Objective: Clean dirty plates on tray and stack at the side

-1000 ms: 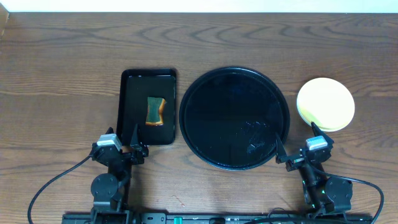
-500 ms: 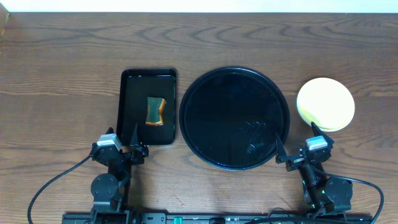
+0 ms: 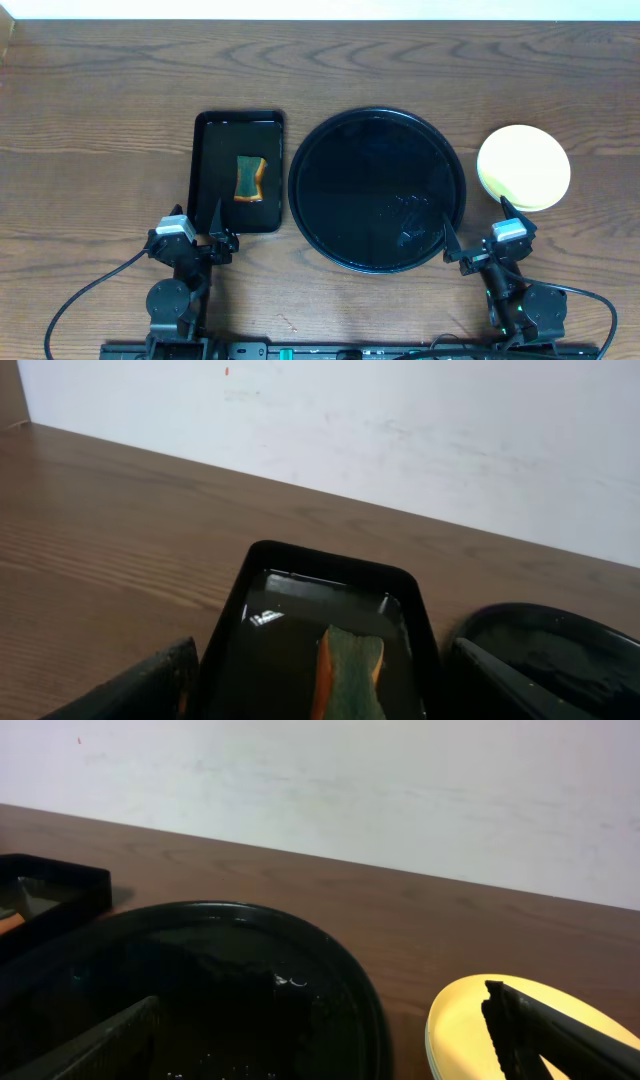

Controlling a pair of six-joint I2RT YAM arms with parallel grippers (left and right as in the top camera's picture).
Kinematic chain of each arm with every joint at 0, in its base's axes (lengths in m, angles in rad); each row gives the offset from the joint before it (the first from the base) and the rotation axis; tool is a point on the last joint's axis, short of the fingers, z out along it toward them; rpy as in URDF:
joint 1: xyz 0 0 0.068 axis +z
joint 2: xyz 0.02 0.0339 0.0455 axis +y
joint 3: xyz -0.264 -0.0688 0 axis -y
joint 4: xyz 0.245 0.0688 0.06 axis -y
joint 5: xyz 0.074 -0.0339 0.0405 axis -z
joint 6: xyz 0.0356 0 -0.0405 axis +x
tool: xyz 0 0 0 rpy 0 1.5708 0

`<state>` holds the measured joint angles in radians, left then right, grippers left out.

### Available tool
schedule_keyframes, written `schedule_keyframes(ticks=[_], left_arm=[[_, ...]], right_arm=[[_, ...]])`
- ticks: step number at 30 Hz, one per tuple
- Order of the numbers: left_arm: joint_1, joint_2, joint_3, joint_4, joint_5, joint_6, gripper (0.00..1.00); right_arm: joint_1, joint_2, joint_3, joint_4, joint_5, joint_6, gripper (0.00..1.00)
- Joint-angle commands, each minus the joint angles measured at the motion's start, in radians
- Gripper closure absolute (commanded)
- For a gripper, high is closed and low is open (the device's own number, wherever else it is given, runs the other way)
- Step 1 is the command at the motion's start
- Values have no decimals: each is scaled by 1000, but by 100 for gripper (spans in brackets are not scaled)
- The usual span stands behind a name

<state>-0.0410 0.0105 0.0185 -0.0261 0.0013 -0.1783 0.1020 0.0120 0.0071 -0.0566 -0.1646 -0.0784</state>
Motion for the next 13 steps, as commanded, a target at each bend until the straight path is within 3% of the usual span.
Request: schedule_keyframes(ticks=[1, 13], left_arm=[[4, -6, -14, -47, -10, 21, 21], [4, -6, -14, -47, -10, 21, 21]], right_arm=[[-4, -5, -2, -4, -9, -13, 1], [-4, -5, -2, -4, -9, -13, 1]])
